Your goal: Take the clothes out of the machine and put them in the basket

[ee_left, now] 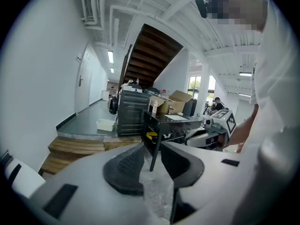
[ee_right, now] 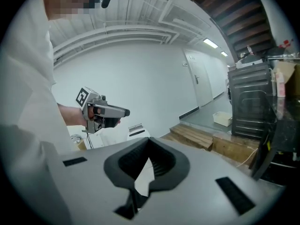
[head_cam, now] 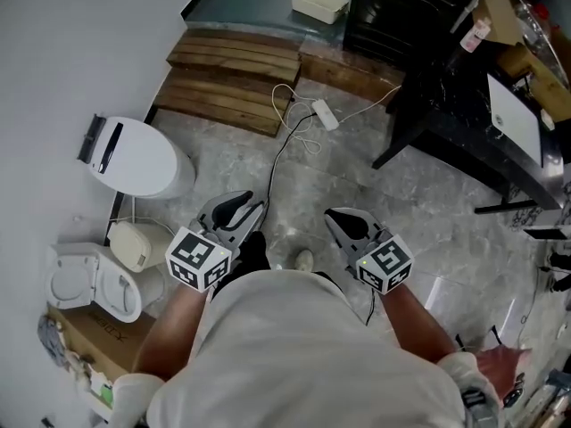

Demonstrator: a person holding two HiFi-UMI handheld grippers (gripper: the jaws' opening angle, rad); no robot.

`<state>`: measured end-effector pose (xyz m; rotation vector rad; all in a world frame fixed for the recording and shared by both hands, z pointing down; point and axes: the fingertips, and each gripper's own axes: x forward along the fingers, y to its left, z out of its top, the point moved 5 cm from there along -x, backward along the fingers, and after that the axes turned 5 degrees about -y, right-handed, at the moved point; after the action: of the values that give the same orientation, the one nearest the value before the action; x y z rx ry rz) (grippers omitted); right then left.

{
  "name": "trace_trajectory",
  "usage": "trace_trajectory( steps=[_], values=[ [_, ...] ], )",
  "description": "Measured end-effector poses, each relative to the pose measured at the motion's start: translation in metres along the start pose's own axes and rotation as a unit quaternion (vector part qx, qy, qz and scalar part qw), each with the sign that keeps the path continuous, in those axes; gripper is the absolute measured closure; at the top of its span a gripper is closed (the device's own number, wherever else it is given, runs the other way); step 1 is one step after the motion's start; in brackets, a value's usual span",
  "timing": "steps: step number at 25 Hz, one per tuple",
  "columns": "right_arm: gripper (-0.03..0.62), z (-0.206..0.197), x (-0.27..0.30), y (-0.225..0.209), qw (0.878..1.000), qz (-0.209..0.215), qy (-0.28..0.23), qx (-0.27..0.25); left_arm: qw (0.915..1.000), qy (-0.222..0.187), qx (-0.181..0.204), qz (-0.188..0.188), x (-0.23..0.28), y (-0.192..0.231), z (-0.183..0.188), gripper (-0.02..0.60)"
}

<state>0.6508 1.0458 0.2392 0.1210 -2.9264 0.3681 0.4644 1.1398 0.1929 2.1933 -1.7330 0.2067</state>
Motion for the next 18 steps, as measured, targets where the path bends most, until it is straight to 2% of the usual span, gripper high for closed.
trace_trajectory(
  steps=[3, 9, 18],
  values=[
    [0.589, 0.000, 0.015, 0.000, 1.000, -0.003, 0.007, -0.002, 1.0000, -0.005, -0.003, -0.006, 0.005, 0.020, 0.002, 0.439],
    [0.589, 0.010, 0.066, -0.004, 1.000, -0.016, 0.024, -0.008, 0.9993, -0.022, -0.010, -0.029, 0.016, 0.081, 0.013, 0.423],
    [0.589, 0.054, 0.199, -0.004, 0.999, -0.039, 0.030, -0.004, 0.9981, -0.024, 0.004, -0.056, 0.002, 0.211, 0.039, 0.422]
  ],
)
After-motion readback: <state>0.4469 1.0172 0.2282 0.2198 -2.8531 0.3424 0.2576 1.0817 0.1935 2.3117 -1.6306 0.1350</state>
